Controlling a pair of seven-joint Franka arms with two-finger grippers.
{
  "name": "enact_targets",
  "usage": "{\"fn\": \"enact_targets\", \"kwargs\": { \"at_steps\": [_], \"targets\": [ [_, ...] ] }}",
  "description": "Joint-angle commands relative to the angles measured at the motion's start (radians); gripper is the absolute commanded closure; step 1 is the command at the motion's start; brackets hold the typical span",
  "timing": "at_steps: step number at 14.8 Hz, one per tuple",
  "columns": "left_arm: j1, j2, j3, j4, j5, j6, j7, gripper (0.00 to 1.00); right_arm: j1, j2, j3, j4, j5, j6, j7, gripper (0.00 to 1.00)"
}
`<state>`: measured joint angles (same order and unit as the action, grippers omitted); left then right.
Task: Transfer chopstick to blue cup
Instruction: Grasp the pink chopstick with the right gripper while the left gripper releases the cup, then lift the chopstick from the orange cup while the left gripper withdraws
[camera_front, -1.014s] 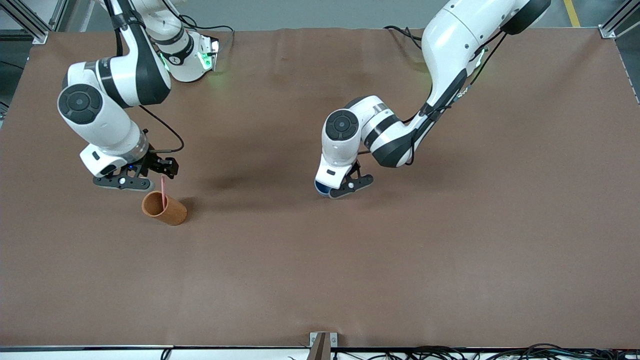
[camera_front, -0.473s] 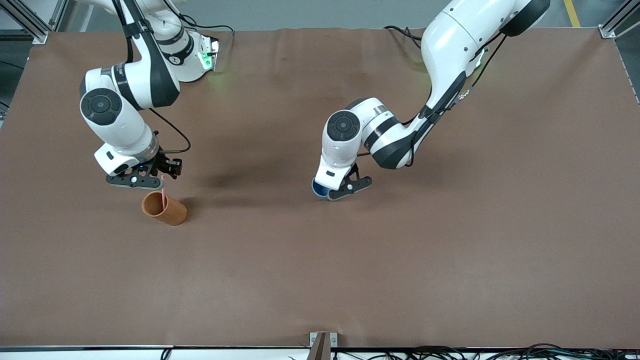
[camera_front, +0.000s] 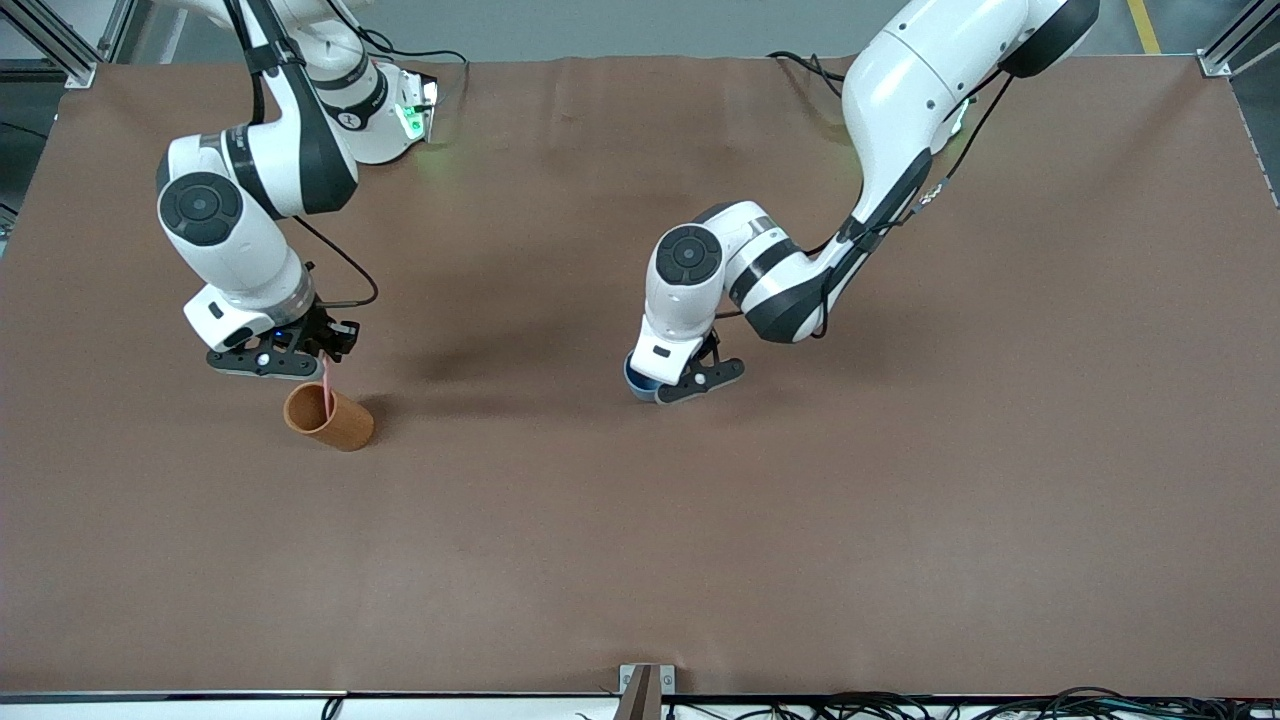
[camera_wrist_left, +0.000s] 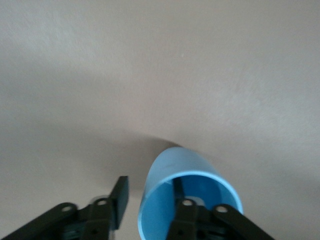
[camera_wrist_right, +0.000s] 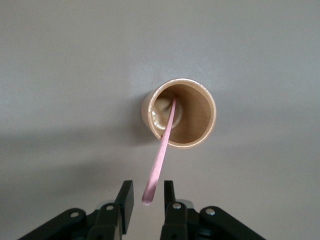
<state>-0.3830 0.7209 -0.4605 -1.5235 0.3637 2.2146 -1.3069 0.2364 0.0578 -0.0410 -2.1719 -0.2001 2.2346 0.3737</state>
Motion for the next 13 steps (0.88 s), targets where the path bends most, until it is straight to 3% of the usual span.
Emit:
{"fn": "enact_targets", "kwargs": {
  "at_steps": [1, 4, 5, 8, 13],
  "targets": [
    [0.042, -0.136, -0.01, -0.004, 0.005, -0.137, 0.098, 0.0, 0.0, -0.029, 0.0, -0.025, -0.03, 0.011, 0.024, 0.73],
    [0.11, -0.247, 0.0, -0.004, -0.069, -0.289, 0.335, 0.0, 0.001, -0.029, 0.0, -0.025, -0.03, 0.011, 0.024, 0.75],
    [0.121, -0.289, 0.034, -0.006, -0.098, -0.346, 0.441, 0.0, 0.001, -0.029, 0.0, -0.025, -0.03, 0.011, 0.025, 0.78],
    [0.121, -0.417, 0.227, -0.026, -0.269, -0.443, 0.809, 0.0, 0.0, -0.029, 0.0, -0.025, -0.03, 0.011, 0.024, 0.94],
    [0.125, -0.595, 0.44, -0.023, -0.365, -0.623, 1.22, 0.0, -0.002, -0.027, -0.002, 0.0, -0.03, -0.003, 0.024, 1.0]
  ]
}}
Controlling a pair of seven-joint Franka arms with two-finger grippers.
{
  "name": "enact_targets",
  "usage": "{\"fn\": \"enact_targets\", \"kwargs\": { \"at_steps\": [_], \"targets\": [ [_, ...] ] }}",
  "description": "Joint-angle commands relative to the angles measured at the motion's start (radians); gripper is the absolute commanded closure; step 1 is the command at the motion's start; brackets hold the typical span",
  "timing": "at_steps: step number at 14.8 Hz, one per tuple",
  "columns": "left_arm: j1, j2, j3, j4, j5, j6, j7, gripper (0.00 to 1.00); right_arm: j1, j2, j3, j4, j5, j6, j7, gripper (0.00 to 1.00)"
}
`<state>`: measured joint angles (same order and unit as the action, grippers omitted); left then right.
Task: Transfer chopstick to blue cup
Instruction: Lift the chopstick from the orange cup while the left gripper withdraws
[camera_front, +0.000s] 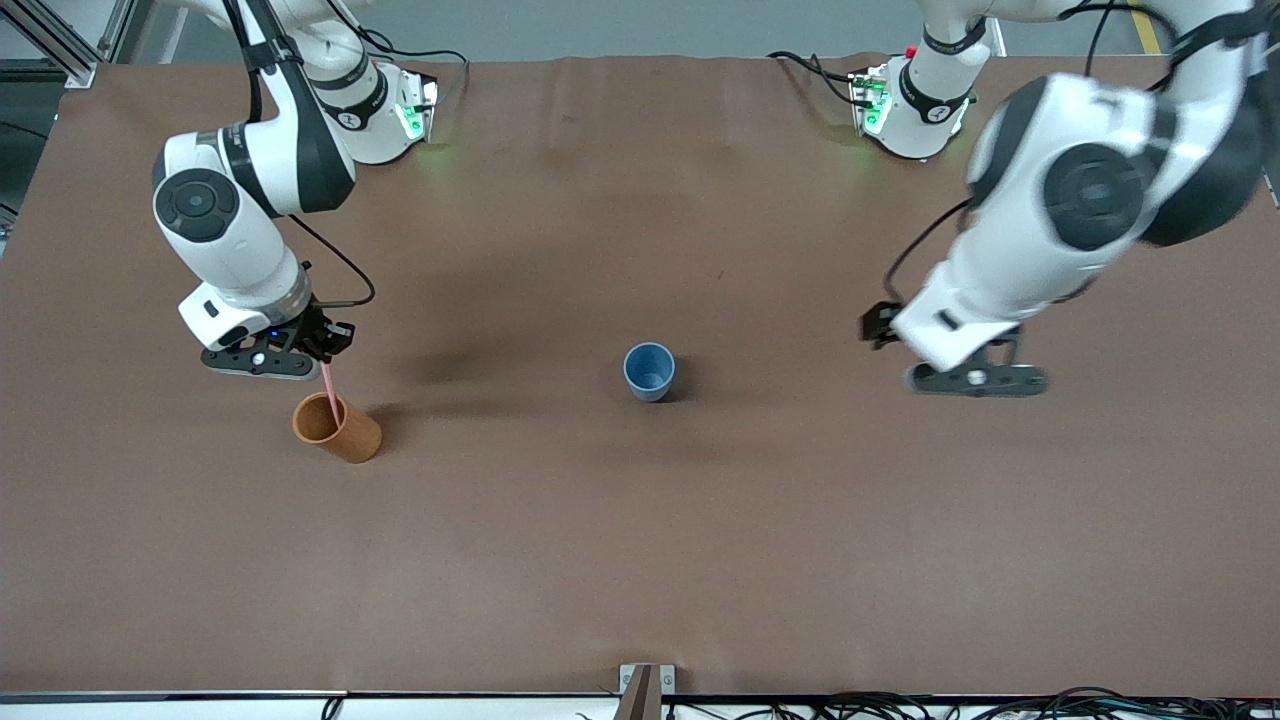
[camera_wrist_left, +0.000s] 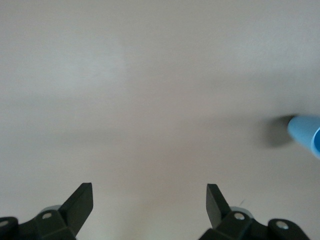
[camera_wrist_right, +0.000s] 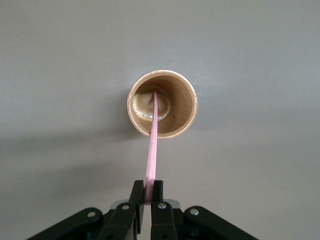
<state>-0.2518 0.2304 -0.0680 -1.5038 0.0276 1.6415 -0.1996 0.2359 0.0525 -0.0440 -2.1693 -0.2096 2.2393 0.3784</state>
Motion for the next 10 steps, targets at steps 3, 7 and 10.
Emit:
{"fn": "enact_targets", "kwargs": {
  "at_steps": [3, 7, 10],
  "targets": [
    [0.054, -0.221, 0.047, -0.041, -0.029, -0.162, 0.21, 0.0, -0.006, -0.02, 0.0, 0.048, -0.019, -0.061, 0.019, 1.0],
    [0.051, -0.241, 0.05, -0.036, -0.025, -0.19, 0.19, 0.0, -0.009, -0.014, 0.0, 0.164, -0.01, -0.171, 0.022, 1.0],
    [0.055, -0.233, 0.054, -0.029, -0.029, -0.189, 0.198, 0.0, -0.01, -0.011, 0.001, 0.294, -0.007, -0.289, 0.016, 1.0]
  ]
}}
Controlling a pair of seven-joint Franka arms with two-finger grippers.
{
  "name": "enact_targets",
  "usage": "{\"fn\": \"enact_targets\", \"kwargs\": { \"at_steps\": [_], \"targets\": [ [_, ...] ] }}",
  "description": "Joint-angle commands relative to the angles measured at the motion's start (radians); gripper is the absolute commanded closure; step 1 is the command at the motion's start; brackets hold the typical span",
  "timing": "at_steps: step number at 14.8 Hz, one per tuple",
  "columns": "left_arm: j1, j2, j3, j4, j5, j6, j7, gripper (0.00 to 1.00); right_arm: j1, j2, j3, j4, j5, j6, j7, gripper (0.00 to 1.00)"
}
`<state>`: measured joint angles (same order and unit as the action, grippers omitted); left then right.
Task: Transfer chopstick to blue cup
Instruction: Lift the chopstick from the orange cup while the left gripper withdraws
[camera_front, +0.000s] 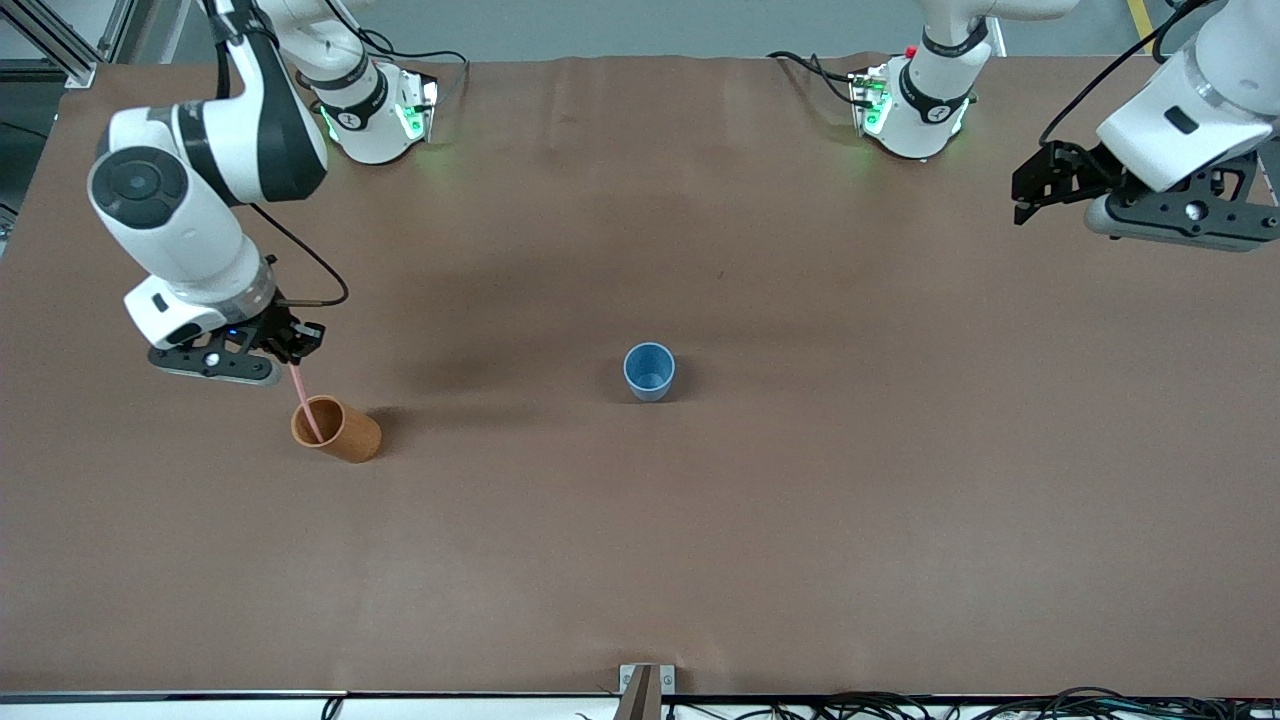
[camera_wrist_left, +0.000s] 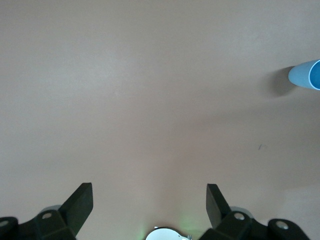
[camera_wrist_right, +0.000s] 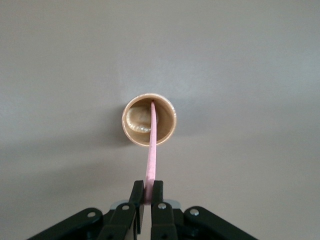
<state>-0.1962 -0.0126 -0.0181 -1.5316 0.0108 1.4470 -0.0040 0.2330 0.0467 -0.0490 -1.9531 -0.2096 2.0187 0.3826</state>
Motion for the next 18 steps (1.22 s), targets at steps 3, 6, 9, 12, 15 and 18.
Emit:
{"fn": "enact_targets", "kwargs": {
  "at_steps": [3, 6, 9, 12, 15, 18],
  "targets": [
    [-0.002, 0.016, 0.004, 0.005, -0.009, 0.012, 0.009, 0.0, -0.003, 0.012, 0.006, 0.198, 0.024, -0.15, 0.007, 1.0],
    [0.001, 0.022, 0.006, 0.008, -0.024, 0.015, 0.025, 0.0, 0.006, 0.022, 0.006, 0.311, 0.081, -0.234, 0.007, 1.0],
    [0.02, 0.02, 0.009, 0.007, -0.061, 0.02, 0.024, 0.0, 0.026, 0.024, 0.011, 0.407, 0.15, -0.29, 0.01, 1.0],
    [0.021, 0.014, 0.007, 0.007, 0.003, 0.021, 0.051, 0.0, 0.093, 0.024, 0.011, 0.482, 0.167, -0.344, 0.128, 1.0],
    [0.023, 0.006, 0.009, 0.007, -0.003, 0.021, 0.061, 0.0, 0.155, 0.024, 0.011, 0.485, 0.237, -0.341, 0.287, 1.0],
    [0.038, 0.006, 0.007, 0.007, -0.005, 0.02, 0.052, 0.0, 0.27, 0.059, 0.011, 0.491, 0.297, -0.33, 0.494, 1.0]
  ]
}}
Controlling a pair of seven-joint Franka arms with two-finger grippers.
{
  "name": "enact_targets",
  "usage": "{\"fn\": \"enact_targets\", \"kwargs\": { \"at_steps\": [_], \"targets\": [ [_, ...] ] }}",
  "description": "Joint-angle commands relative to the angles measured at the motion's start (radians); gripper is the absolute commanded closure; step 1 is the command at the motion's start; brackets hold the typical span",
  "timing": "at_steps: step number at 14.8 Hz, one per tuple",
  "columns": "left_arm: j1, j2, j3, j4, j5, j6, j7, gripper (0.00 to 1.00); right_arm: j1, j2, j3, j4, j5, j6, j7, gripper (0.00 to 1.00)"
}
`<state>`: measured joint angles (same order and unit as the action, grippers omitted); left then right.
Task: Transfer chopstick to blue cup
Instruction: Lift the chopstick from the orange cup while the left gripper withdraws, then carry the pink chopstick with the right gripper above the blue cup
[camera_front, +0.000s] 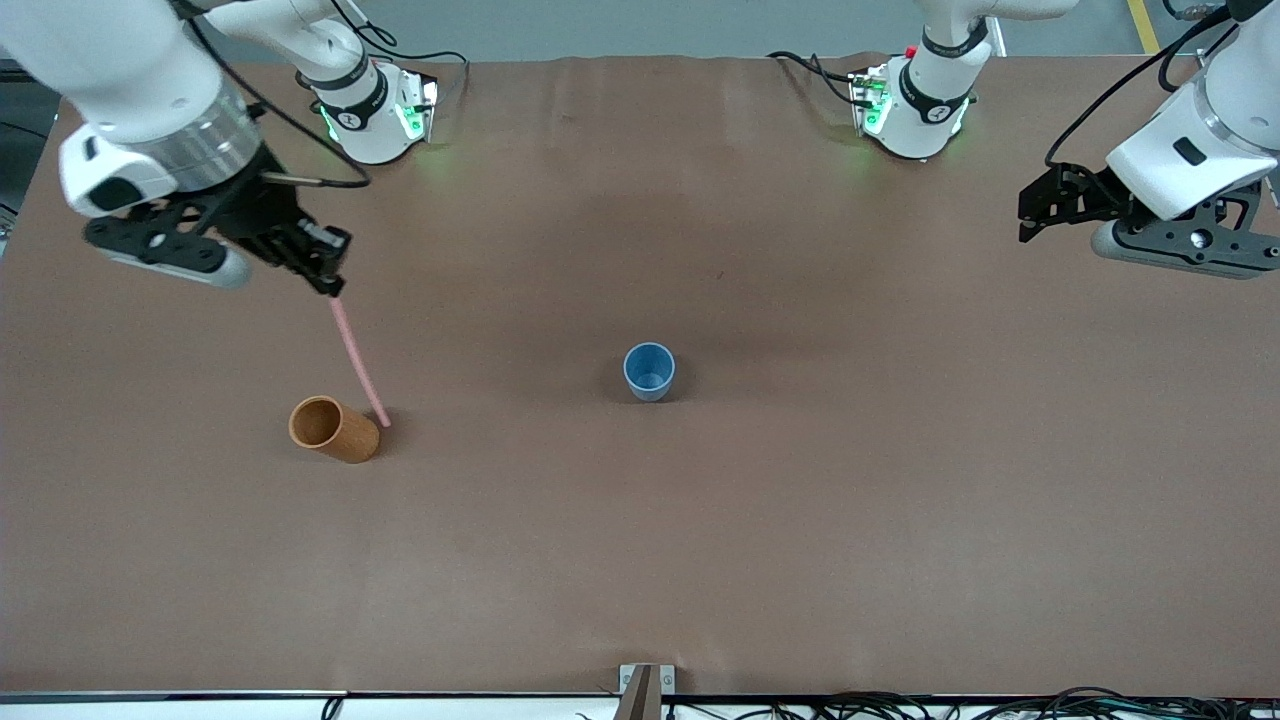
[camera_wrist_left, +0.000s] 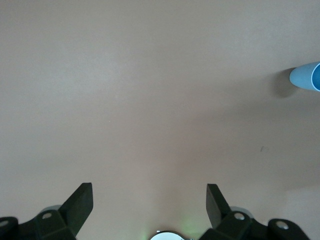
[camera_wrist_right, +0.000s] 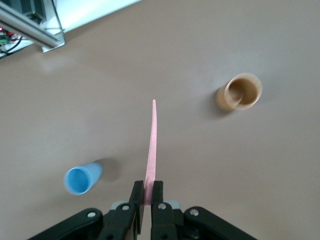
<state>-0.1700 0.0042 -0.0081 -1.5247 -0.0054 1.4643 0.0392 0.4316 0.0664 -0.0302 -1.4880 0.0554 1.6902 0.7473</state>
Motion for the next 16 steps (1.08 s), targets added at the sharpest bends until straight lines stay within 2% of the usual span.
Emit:
{"fn": "enact_targets", "kwargs": {
  "at_steps": [1, 5, 9, 13, 16],
  "targets": [
    [0.01, -0.01, -0.004, 0.001, 0.012, 0.002, 0.004, 0.0, 0.114, 0.062, -0.008, 0.046, 0.032, 0.0, 0.189, 1.0],
    [0.013, -0.006, -0.001, 0.012, -0.016, 0.004, 0.002, 0.0, 0.197, 0.148, -0.01, 0.089, 0.032, 0.009, 0.271, 1.0],
    [0.03, -0.009, -0.001, 0.012, -0.018, 0.002, 0.01, 0.0, 0.275, 0.217, -0.01, 0.103, 0.03, 0.104, 0.39, 1.0],
    [0.03, -0.007, -0.001, 0.014, -0.014, 0.002, 0.016, 0.0, 0.314, 0.289, -0.008, 0.196, 0.04, 0.105, 0.484, 1.0],
    [0.03, -0.007, -0.001, 0.014, -0.015, 0.004, 0.016, 0.0, 0.358, 0.322, -0.01, 0.199, 0.037, 0.106, 0.51, 1.0]
  ]
}}
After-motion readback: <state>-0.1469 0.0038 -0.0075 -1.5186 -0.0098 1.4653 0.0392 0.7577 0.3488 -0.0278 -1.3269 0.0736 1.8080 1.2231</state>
